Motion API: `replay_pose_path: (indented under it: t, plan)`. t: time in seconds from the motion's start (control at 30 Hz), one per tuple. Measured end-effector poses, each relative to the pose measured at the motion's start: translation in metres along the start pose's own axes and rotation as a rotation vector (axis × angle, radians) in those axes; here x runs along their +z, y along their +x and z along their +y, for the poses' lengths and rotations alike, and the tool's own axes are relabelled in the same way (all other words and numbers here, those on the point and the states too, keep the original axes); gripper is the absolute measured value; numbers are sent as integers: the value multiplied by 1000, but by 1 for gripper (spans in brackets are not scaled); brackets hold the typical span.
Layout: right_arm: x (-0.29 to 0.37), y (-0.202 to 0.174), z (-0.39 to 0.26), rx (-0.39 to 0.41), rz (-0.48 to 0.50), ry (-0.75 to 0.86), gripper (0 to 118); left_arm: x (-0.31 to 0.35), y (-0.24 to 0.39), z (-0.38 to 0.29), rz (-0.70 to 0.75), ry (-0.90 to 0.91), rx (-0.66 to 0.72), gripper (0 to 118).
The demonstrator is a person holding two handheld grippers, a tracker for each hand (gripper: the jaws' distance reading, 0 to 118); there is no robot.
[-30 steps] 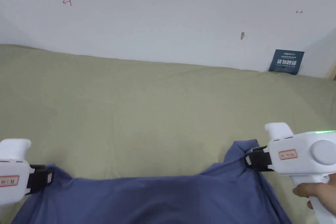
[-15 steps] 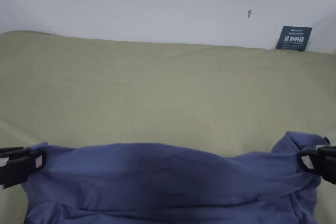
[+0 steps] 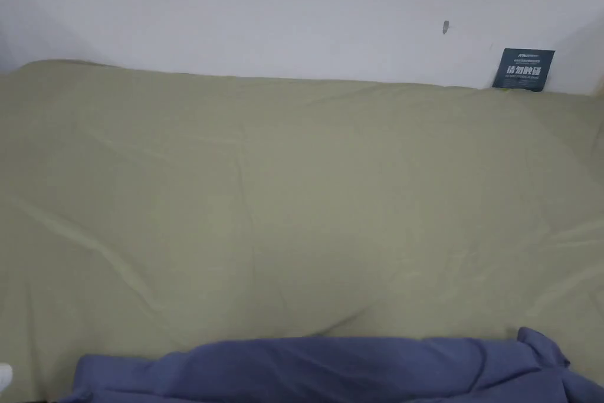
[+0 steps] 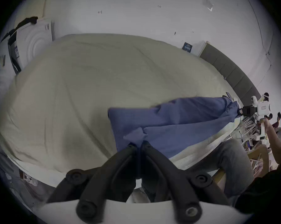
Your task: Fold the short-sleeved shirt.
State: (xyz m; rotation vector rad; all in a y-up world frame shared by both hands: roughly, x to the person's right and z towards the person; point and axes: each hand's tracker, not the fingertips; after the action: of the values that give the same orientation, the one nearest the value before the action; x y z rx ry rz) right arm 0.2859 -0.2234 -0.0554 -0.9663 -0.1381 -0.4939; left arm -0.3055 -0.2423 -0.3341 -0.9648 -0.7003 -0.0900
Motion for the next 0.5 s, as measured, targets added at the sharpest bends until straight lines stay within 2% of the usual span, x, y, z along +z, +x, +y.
replay_pose_path:
  t: [0.1,0.17,0.2,0.27,0.3,0.33,0.4,0.5]
  plan:
    - [-10,6,-6,-28,-44,0,1,-11,-5,-8,21,-7,12,4]
    - [-10,12,-8,-71,-14,2,3,-15,-8,-9,24,9,47,13]
    - [-9,13,-7,-105,-8,5,19,-16,-9,-9,26,15,76,24]
    - [3,13,-7,-133,-16,35,70,-10,-9,-7,42,24,140,59]
    - [14,14,-6,-148,-6,62,81,-3,-10,-5,37,37,169,69]
    - [26,13,-4,-163,12,106,81,6,-9,-2,19,56,199,68]
    - [55,2,2,-187,-17,195,81,29,-3,7,3,122,231,68]
    - [85,-34,20,-89,-141,296,81,58,26,34,43,230,206,68]
